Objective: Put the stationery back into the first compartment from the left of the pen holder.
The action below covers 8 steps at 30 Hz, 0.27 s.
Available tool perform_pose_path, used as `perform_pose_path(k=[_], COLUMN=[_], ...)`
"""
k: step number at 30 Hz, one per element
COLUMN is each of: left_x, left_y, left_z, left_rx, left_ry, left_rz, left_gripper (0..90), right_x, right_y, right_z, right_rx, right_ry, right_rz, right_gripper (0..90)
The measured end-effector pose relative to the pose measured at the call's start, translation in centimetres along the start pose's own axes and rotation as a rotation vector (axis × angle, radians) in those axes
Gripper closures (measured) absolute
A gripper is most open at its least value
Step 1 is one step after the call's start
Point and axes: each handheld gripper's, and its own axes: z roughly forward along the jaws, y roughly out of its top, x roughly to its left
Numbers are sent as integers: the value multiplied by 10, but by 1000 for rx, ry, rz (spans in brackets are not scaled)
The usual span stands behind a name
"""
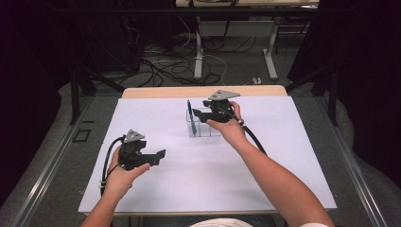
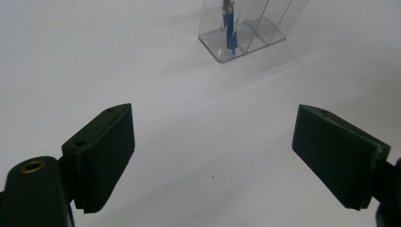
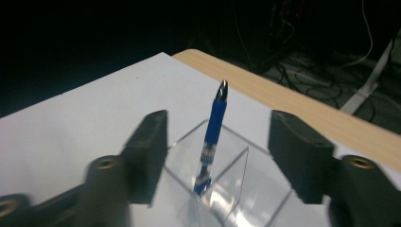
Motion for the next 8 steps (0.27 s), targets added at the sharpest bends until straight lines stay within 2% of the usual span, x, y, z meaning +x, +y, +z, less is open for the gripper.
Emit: perform_pose_path(k=[1, 3, 6, 8], left_x=[0, 1, 1, 2], left_y=[0, 0, 0, 0], left_z=[0, 1, 2, 3], left_rx=[4, 8, 5, -3], left_ry=[10, 11, 8, 10], left_rz=[-2, 5, -3, -3], left_gripper=[136, 124, 94, 69], right_x=[0, 1, 5, 8], right_y=[-1, -3, -7, -13], right_z=[-5, -14, -28, -40], right_rx=[6, 64, 108, 106], right_ry=[1, -25, -55, -69], right_rz=[13, 2, -26, -42], right_gripper=[323, 203, 148, 145])
